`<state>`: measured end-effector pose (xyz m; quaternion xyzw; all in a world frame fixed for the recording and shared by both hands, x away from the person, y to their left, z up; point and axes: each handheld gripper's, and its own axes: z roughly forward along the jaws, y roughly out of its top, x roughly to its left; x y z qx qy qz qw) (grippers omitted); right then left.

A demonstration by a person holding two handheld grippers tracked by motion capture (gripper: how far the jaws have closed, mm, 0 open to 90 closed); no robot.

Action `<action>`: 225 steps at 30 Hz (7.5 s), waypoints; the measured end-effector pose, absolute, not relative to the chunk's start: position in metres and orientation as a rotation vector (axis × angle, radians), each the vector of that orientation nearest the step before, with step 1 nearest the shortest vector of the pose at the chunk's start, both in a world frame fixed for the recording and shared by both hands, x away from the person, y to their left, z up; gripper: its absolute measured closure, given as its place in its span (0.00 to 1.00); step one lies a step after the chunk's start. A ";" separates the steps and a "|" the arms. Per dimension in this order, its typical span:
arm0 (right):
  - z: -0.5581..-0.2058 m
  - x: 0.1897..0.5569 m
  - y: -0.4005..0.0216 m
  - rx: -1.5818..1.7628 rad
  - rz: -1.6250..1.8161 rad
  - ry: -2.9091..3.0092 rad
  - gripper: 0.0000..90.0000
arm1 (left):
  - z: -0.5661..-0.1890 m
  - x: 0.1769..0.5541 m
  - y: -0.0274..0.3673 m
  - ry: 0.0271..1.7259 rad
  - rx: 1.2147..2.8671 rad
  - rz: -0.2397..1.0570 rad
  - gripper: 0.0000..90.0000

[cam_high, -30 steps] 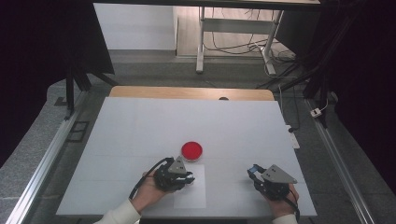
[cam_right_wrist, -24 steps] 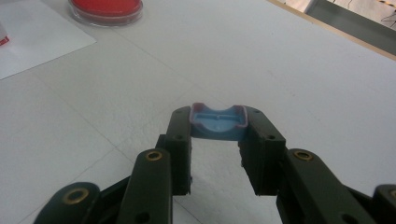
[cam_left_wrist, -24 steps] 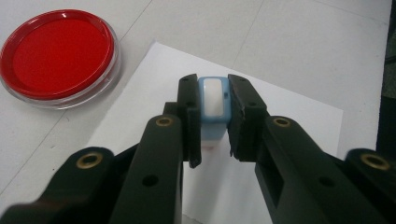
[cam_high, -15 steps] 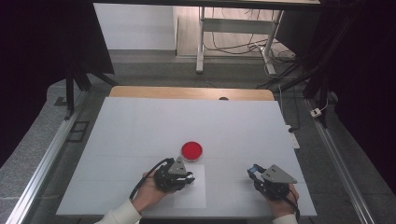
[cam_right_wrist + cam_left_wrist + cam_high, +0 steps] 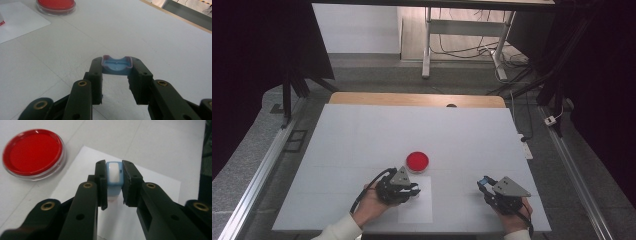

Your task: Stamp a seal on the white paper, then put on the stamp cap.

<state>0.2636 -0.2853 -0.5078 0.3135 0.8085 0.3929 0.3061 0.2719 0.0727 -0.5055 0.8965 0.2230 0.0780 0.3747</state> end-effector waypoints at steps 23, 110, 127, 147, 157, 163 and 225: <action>-0.508 0.264 -0.285 0.828 1.040 2.140 0.72 | -0.470 0.270 0.097 0.607 2.086 0.191 0.84; -0.509 0.264 -0.243 0.741 1.137 2.179 0.72 | -0.440 0.279 0.117 0.685 1.944 0.187 0.84; -0.512 0.266 -0.212 0.703 1.188 2.216 0.72 | -0.442 0.279 0.114 0.685 1.949 0.179 0.84; -0.514 0.265 -0.182 0.652 1.227 2.240 0.72 | -0.443 0.280 0.108 0.679 1.955 0.175 0.84; -0.515 0.266 -0.172 0.650 1.232 2.243 0.72 | -0.445 0.280 0.107 0.675 1.959 0.169 0.84; -0.516 0.265 -0.165 0.633 1.235 2.261 0.72 | -0.446 0.280 0.107 0.679 1.957 0.177 0.84; -0.515 0.264 -0.114 0.653 1.278 2.166 0.72 | -0.454 0.277 0.091 0.707 1.934 0.198 0.84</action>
